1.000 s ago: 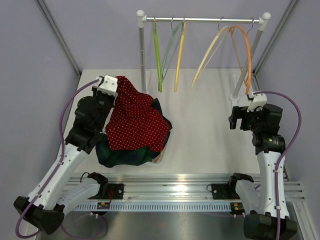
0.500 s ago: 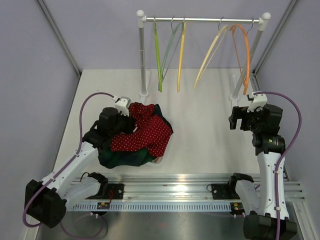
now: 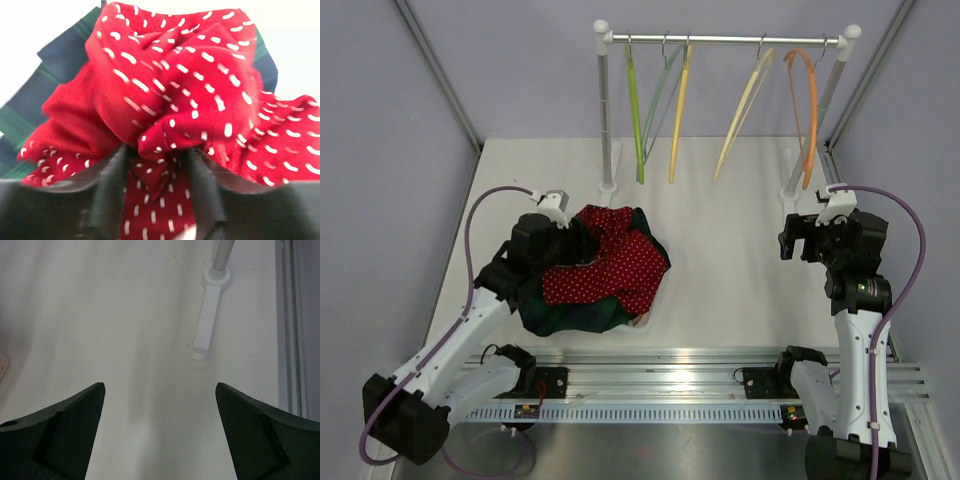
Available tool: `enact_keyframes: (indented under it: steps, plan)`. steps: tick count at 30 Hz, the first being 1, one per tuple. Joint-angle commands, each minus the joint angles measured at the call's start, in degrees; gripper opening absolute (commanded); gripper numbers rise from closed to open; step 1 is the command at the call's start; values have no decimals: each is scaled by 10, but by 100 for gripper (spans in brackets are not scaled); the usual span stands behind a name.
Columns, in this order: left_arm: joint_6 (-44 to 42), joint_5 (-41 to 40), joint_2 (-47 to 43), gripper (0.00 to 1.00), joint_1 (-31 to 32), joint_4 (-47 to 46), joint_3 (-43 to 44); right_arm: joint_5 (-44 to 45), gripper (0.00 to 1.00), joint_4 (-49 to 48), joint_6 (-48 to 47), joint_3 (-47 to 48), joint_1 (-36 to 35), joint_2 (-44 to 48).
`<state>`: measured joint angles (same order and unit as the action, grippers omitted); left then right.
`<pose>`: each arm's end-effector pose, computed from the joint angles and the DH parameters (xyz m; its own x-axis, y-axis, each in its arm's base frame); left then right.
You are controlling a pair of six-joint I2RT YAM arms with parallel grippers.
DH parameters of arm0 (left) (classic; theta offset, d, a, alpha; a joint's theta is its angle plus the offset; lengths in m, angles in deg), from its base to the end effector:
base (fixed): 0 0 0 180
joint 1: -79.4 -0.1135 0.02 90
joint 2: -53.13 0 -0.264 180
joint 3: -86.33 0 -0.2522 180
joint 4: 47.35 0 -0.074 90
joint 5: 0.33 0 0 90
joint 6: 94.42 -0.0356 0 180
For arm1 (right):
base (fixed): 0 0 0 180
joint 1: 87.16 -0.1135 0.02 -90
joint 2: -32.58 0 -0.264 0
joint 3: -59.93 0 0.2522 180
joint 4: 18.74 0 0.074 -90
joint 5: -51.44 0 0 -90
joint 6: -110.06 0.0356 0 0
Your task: Remove the skirt from the hanger
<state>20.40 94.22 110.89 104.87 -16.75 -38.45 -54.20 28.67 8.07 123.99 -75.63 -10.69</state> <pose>0.1999 -0.0984 0.2658 -0.6531 -0.1524 -0.7418 0.2363 0.8896 -0.3909 0.1590 -0.0226 0.3355 -0.4204 -0.1184 -0.8996 -0.1339 0.9887 -0.0676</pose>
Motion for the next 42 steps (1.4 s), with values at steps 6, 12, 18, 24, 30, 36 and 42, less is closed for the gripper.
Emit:
enact_keyframes:
  steps: [6,12,18,24,30,36,42]
  plan:
    - [-121,-34,-199,92,5,89,101,-14,100,-3,-2,25,3,5]
    - [-178,-43,-296,99,5,92,91,1,100,40,35,90,3,2]
    - [-198,-143,-372,99,5,75,37,-46,99,96,42,148,3,-17]
    - [-202,-186,-395,99,5,105,24,152,100,66,171,149,3,-35]
    - [-199,-199,-412,99,5,115,19,241,99,13,174,99,3,3]
    - [-191,-191,-412,99,5,121,17,247,100,-4,175,77,3,23]
    - [-188,-190,-411,99,5,123,19,250,100,-8,175,76,3,20]
